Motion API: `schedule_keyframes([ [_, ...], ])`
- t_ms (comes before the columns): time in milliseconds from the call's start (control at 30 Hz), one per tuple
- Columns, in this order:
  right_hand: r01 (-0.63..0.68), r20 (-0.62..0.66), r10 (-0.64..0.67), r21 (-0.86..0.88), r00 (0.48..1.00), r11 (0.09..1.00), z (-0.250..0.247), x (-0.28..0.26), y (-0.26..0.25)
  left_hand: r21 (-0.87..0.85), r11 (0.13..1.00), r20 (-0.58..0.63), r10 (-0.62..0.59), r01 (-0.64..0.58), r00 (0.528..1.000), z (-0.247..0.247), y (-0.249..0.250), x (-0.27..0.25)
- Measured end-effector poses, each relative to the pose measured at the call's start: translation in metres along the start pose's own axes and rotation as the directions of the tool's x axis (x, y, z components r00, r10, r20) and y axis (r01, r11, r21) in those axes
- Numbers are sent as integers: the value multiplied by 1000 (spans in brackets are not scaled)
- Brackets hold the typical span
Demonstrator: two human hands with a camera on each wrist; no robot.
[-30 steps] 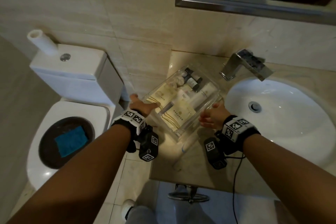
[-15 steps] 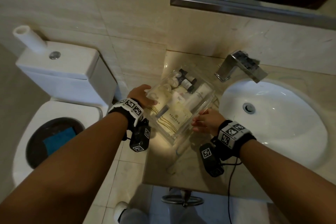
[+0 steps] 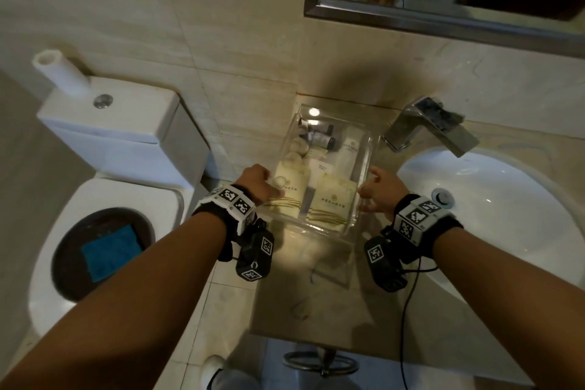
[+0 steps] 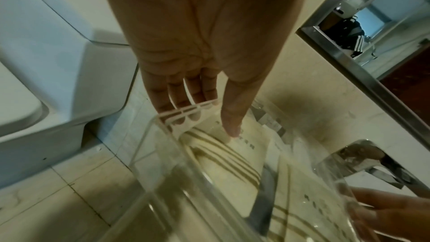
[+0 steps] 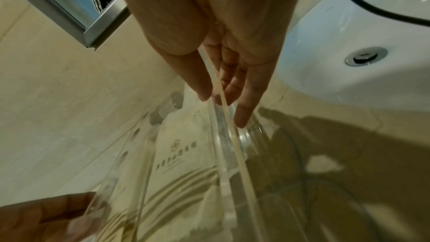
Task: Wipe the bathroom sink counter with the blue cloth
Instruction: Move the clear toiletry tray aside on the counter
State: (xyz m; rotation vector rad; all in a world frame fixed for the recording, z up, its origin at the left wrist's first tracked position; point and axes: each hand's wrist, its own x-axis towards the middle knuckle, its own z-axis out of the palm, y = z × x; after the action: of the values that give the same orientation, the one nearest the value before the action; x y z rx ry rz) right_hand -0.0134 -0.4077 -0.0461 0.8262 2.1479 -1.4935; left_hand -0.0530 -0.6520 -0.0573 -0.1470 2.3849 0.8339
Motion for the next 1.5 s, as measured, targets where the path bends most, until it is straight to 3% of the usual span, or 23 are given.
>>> schedule_keyframes([
  [267,32,63,-31,-10,998,999,-17,33,-5,-142,990,14,1,1,1000,9,17,15],
  [800,58,9,-57,-117,998,991,-34,93,-21,-321,946,-15,-37,30,999,6,50,39],
  [900,46,39,-43,-81,998,996,-35,87,-23,-351,935,-15,-53,45,998,9,49,38],
  [1000,57,36,-56,-40,998,998,-38,73,-21,-370,929,-97,-57,17,994,14,45,36],
  [1100,47,108,-42,-42,993,998,-40,66,-13,-462,887,-34,-12,-5,999,15,45,32],
  [1167,54,129,-46,-57,991,997,-40,64,-10,-427,904,-27,32,-40,999,13,46,31],
  [1500,75,48,-73,-38,996,996,-36,69,-16,-436,893,-126,63,-112,990,19,45,42],
])
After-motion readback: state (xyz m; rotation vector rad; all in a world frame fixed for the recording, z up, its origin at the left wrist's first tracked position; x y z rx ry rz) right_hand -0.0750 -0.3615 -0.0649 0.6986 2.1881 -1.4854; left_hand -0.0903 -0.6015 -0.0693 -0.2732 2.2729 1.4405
